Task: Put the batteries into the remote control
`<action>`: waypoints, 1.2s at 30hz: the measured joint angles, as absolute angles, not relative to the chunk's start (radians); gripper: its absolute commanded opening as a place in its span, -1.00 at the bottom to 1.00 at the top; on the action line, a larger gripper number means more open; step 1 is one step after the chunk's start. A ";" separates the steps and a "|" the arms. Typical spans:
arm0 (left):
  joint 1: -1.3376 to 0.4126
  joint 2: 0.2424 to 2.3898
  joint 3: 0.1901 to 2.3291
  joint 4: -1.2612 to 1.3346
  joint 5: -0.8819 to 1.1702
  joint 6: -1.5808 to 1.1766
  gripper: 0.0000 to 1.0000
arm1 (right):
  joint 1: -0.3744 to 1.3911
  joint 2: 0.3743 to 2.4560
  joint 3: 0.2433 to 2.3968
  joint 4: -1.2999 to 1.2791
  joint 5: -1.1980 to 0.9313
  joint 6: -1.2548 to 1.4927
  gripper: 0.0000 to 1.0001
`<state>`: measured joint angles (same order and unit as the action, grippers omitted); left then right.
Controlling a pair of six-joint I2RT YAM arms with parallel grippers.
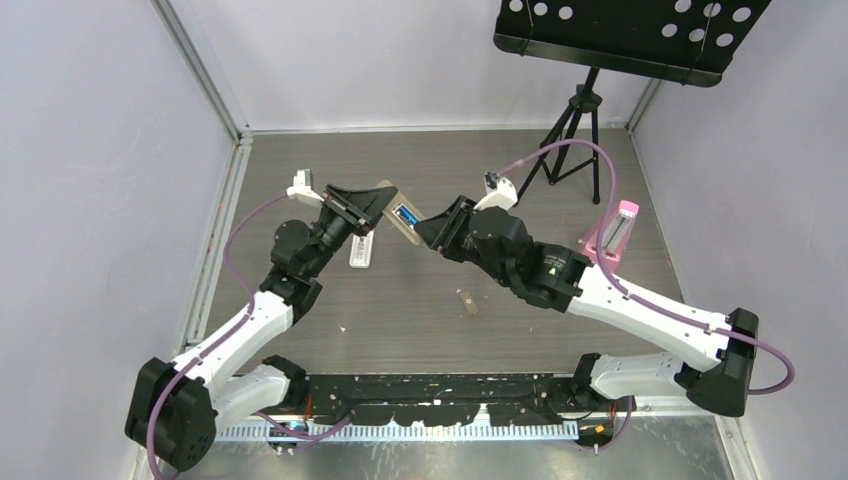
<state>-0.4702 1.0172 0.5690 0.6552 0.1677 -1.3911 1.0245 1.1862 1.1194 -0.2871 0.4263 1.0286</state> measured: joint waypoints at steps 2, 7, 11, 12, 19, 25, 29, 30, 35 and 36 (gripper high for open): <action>-0.471 1.010 0.576 0.638 0.169 -1.367 -1.00 | 1.023 1.191 1.134 -0.305 0.421 0.994 -0.33; -0.477 0.995 0.580 0.587 0.187 -1.319 -1.00 | 1.023 1.168 1.117 -0.331 0.402 0.929 -0.32; -0.499 0.982 0.587 0.541 0.219 -1.259 -1.00 | 1.023 1.106 1.050 -0.325 0.372 0.871 -0.10; -0.504 0.980 0.587 0.533 0.229 -1.250 -1.00 | 1.023 1.084 1.029 -0.317 0.360 0.862 -0.04; -0.507 0.978 0.596 0.497 0.276 -1.192 -1.00 | 1.015 0.987 0.942 -0.237 0.302 0.811 0.24; -0.506 0.984 0.640 0.489 0.377 -1.104 -1.00 | 1.014 0.984 0.921 -0.175 0.263 0.789 0.27; -0.506 1.002 0.663 0.488 0.473 -1.024 -1.00 | 1.013 0.985 0.919 -0.172 0.230 0.741 0.08; -0.506 1.009 0.667 0.488 0.502 -1.004 -1.00 | 1.012 0.986 0.919 -0.173 0.212 0.722 0.03; -0.506 1.046 0.671 0.489 0.635 -0.938 -1.00 | 1.012 1.020 0.925 -0.207 0.152 0.649 -0.10; -0.506 1.052 0.671 0.489 0.656 -0.932 -1.00 | 1.012 1.029 0.925 -0.215 0.143 0.638 -0.13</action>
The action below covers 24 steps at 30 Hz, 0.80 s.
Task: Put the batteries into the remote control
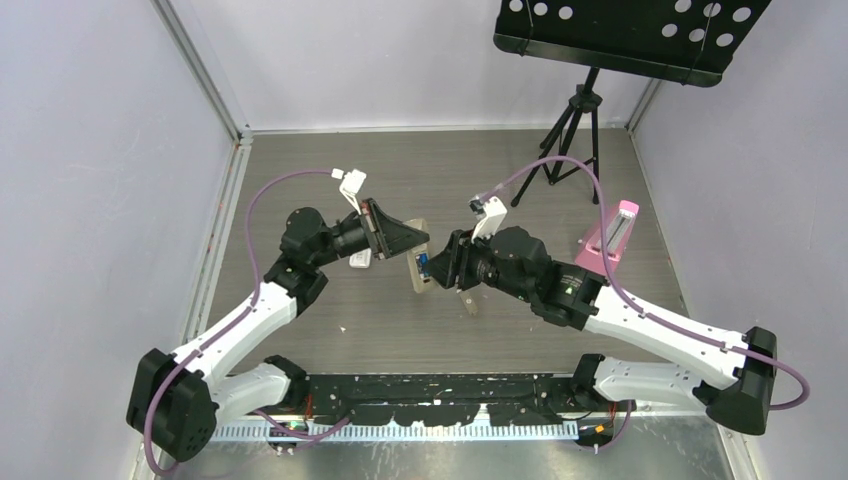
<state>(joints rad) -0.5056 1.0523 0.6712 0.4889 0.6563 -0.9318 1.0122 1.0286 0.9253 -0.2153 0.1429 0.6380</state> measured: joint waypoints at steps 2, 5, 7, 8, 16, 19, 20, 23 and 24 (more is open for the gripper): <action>-0.506 1.060 0.671 0.488 0.683 -0.919 -1.00 | 1.012 1.041 0.925 -0.223 0.127 0.625 -0.16; -0.502 1.065 0.671 0.490 0.708 -0.908 -1.00 | 1.012 1.050 0.926 -0.223 0.117 0.614 -0.22; -0.500 1.068 0.671 0.492 0.717 -0.905 -1.00 | 1.013 1.058 0.929 -0.221 0.117 0.607 -0.22; -0.498 1.072 0.671 0.496 0.721 -0.905 -1.00 | 1.013 1.062 0.932 -0.223 0.119 0.604 -0.20; -0.491 1.074 0.664 0.487 0.701 -0.883 -1.00 | 1.012 1.079 0.954 -0.265 0.149 0.596 0.18; -0.496 1.068 0.665 0.405 0.632 -0.848 -1.00 | 1.012 1.045 0.942 -0.278 0.175 0.598 0.22; -0.496 1.069 0.665 0.376 0.608 -0.835 -1.00 | 1.012 1.024 0.934 -0.281 0.189 0.599 0.22; -0.496 1.098 0.665 0.327 0.557 -0.807 -1.00 | 1.012 0.955 0.912 -0.308 0.250 0.614 0.22; -0.496 1.111 0.665 0.318 0.546 -0.802 -1.00 | 1.012 0.939 0.908 -0.316 0.270 0.625 0.22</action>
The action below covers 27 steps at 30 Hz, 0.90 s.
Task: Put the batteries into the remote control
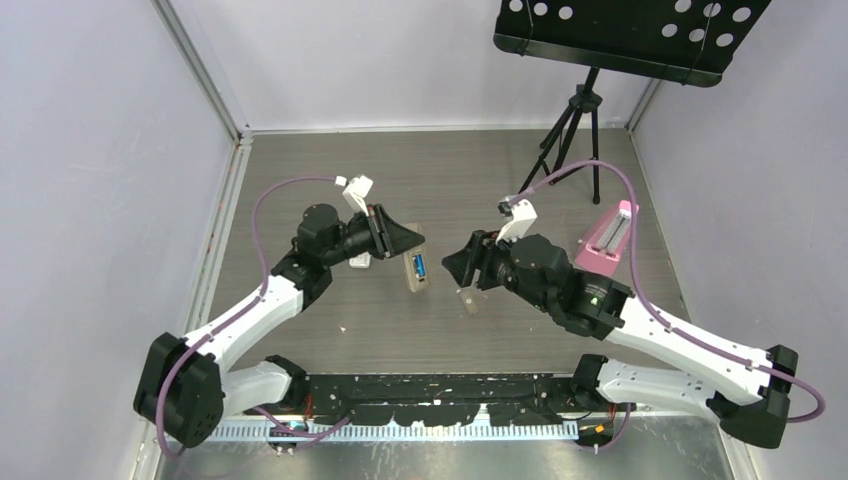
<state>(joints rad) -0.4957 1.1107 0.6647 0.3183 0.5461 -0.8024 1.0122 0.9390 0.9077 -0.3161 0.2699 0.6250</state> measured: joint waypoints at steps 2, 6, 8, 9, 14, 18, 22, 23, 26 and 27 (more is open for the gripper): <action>-0.496 1.148 0.665 0.303 0.518 -0.797 -1.00 | 1.012 0.908 0.897 -0.344 0.321 0.649 0.21; -0.496 1.217 0.664 0.266 0.461 -0.804 -1.00 | 1.011 0.913 0.884 -0.405 0.386 0.688 0.22; -0.496 1.253 0.664 0.248 0.428 -0.822 -1.00 | 1.011 0.944 0.873 -0.436 0.400 0.702 0.29; -0.496 1.267 0.664 0.242 0.418 -0.832 -1.00 | 1.010 0.962 0.865 -0.449 0.399 0.705 0.30; -0.499 1.384 0.664 0.244 0.383 -0.898 -1.00 | 1.008 1.087 0.828 -0.508 0.379 0.693 0.29; -0.503 1.483 0.664 0.256 0.367 -0.942 -1.00 | 1.005 1.180 0.808 -0.516 0.352 0.674 0.28; -0.509 1.553 0.664 0.294 0.355 -0.970 -1.00 | 0.996 1.252 0.789 -0.505 0.320 0.645 0.24; -0.511 1.574 0.664 0.318 0.353 -0.982 -1.00 | 0.991 1.277 0.789 -0.501 0.313 0.636 0.22; -0.522 1.622 0.664 0.384 0.349 -1.010 -0.93 | 0.973 1.351 0.789 -0.488 0.292 0.619 0.09; -0.526 1.638 0.663 0.408 0.347 -1.018 -0.89 | 0.965 1.375 0.789 -0.486 0.284 0.614 0.05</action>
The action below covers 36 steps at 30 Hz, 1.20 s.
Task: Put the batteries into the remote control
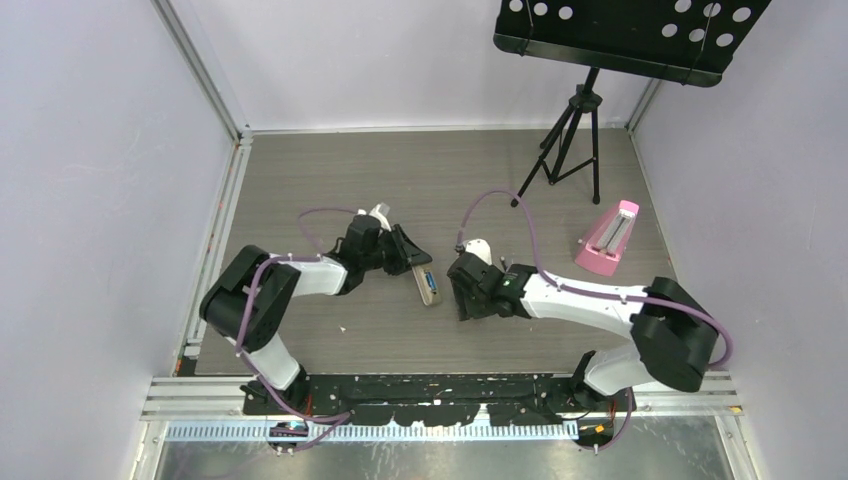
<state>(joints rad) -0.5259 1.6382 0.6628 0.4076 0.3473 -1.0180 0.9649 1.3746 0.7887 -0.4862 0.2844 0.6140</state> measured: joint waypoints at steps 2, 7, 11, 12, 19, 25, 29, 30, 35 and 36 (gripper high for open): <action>-0.538 1.673 0.655 0.463 0.333 -1.039 -0.80 | 0.951 1.416 0.789 -0.486 0.271 0.607 -0.03; -0.575 1.700 0.622 0.535 0.288 -1.068 -0.44 | 0.933 1.458 0.789 -0.485 0.255 0.598 -0.07; -0.595 1.699 0.591 0.591 0.243 -1.085 -0.15 | 0.919 1.480 0.789 -0.480 0.239 0.594 -0.17; -0.598 1.698 0.577 0.594 0.223 -1.089 -0.09 | 0.915 1.487 0.790 -0.479 0.233 0.592 -0.21; -0.624 1.637 0.552 0.527 0.112 -1.093 0.19 | 0.908 1.537 0.819 -0.480 0.223 0.576 -0.31; -0.648 1.579 0.553 0.435 0.033 -1.087 0.34 | 0.908 1.563 0.846 -0.484 0.236 0.571 -0.31; -0.660 1.530 0.556 0.345 -0.022 -1.073 0.41 | 0.908 1.565 0.849 -0.488 0.241 0.569 -0.39; -0.663 1.515 0.557 0.317 -0.037 -1.067 0.43 | 0.908 1.566 0.850 -0.490 0.242 0.569 -0.43; -0.668 1.436 0.558 0.168 -0.107 -1.038 0.45 | 0.908 1.574 0.862 -0.501 0.252 0.562 -0.69; -0.668 1.419 0.558 0.139 -0.119 -1.032 0.46 | 0.908 1.576 0.863 -0.503 0.253 0.561 -0.72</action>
<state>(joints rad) -0.6678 1.4193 0.5583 0.1394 -0.1188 -1.0321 0.9077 1.5757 0.8631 -0.5034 0.2531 0.5610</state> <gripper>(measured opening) 0.722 0.191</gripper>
